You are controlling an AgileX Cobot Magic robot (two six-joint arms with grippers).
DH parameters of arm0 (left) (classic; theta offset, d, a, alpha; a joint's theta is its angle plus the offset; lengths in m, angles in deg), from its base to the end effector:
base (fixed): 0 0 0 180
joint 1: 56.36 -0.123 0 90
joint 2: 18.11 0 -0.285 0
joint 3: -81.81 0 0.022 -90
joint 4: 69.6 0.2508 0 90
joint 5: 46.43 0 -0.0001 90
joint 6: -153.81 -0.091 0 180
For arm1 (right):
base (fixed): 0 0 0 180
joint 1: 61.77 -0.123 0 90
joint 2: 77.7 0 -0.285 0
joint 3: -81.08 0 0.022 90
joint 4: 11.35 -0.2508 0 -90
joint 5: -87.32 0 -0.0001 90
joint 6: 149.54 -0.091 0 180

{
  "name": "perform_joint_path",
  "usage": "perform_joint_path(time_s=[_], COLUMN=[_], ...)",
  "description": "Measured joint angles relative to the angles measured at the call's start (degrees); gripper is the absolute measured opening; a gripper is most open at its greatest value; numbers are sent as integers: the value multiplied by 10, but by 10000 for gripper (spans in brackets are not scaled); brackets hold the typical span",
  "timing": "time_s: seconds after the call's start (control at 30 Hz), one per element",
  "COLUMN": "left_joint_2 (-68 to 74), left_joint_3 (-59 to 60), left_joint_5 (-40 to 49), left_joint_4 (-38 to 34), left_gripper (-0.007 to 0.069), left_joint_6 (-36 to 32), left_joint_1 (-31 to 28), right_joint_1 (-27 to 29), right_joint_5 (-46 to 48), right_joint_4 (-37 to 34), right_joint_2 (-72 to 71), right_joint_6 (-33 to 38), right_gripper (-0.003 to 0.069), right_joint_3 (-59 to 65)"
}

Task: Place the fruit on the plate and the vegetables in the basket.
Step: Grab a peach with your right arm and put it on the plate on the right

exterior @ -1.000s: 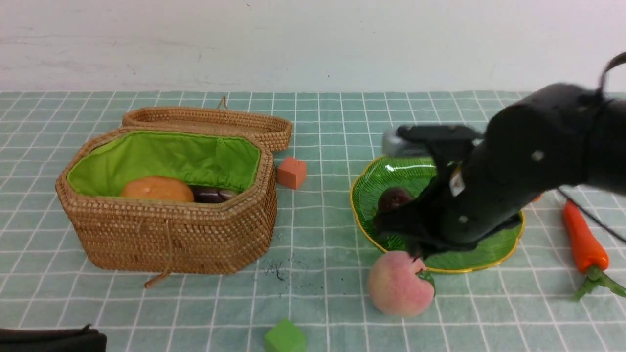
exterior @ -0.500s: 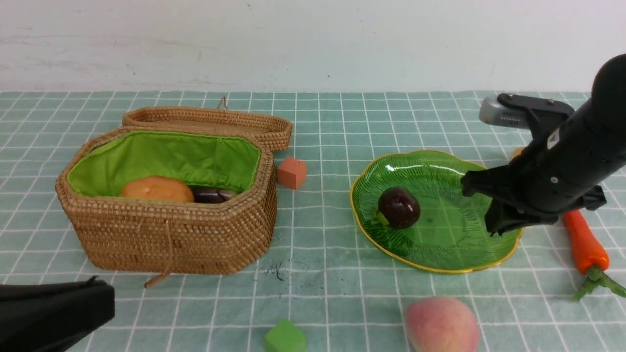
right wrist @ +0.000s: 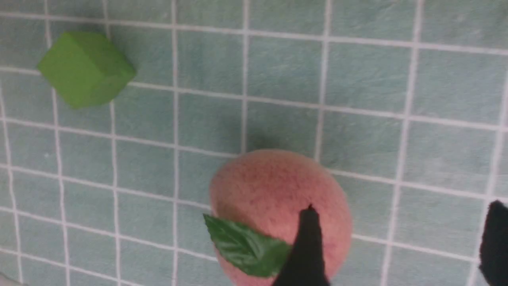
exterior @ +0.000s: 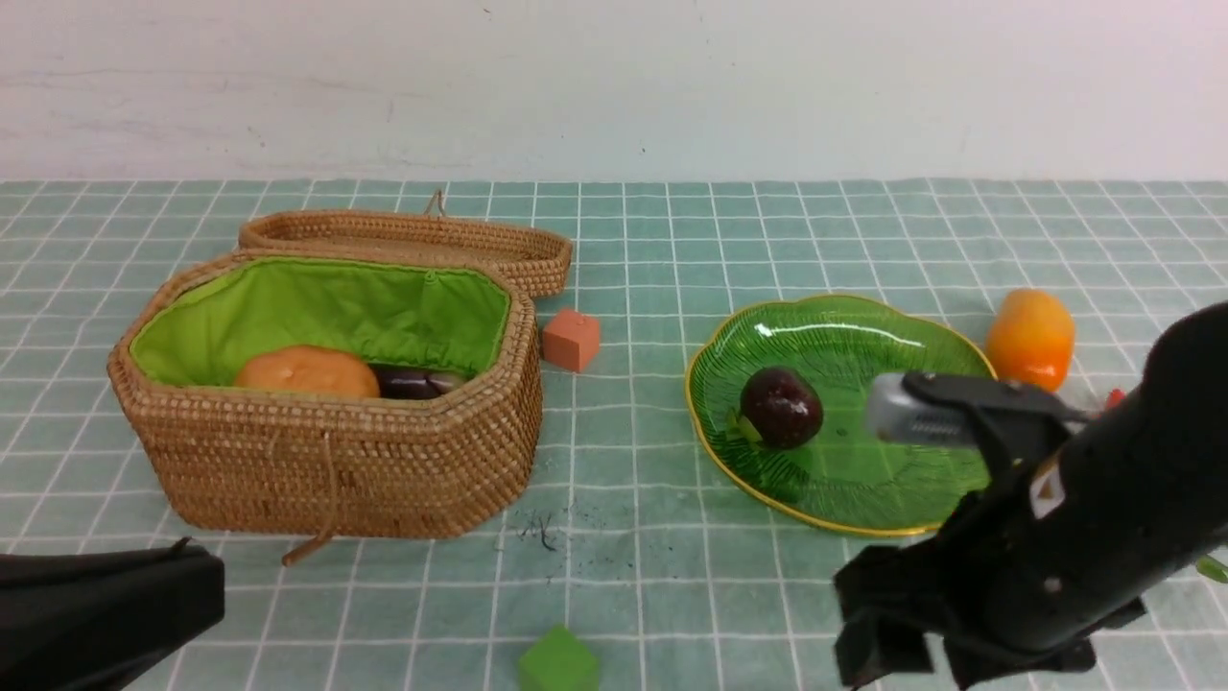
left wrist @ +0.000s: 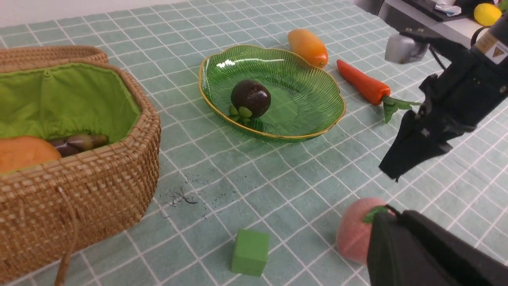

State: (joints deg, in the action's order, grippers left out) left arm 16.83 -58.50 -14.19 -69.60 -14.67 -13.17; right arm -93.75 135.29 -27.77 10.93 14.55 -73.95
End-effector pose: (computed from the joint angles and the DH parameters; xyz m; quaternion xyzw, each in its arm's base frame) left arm 0.0652 -0.0612 0.3474 0.2192 0.7727 -0.2737 0.5291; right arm 0.2118 0.1548 0.2438 -0.0599 0.9782 0.1740 0.0961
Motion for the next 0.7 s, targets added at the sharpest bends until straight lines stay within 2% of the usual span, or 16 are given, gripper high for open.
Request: perform_joint_path(time_s=[0.1, 0.23, 0.4, 0.47, 0.7], left_joint_2=[0, 0, 0, 0, 0], left_joint_3=[0, 0, 0, 0, 0], left_joint_5=[0, 0, 0, 0, 0], left_joint_4=[0, 0, 0, 0, 0], left_gripper=[-13, -13, -13, -13, -13], left_joint_6=[-19, -26, -26, -26, -28], left_joint_1=[0, 0, 0, 0, 0], right_joint_1=[-59, -101, -109, -109, -109], right_joint_5=[-25, -34, -42, -49, -49], right_joint_4=[-5, 0, 27, 61, 121], right_joint_2=[36, 95, 143, 152, 151], right_joint_6=[-4, -6, -6, -8, -16], right_gripper=[675, 662, 615, 580, 567], right_joint_3=[1, 1, 1, 1, -21])
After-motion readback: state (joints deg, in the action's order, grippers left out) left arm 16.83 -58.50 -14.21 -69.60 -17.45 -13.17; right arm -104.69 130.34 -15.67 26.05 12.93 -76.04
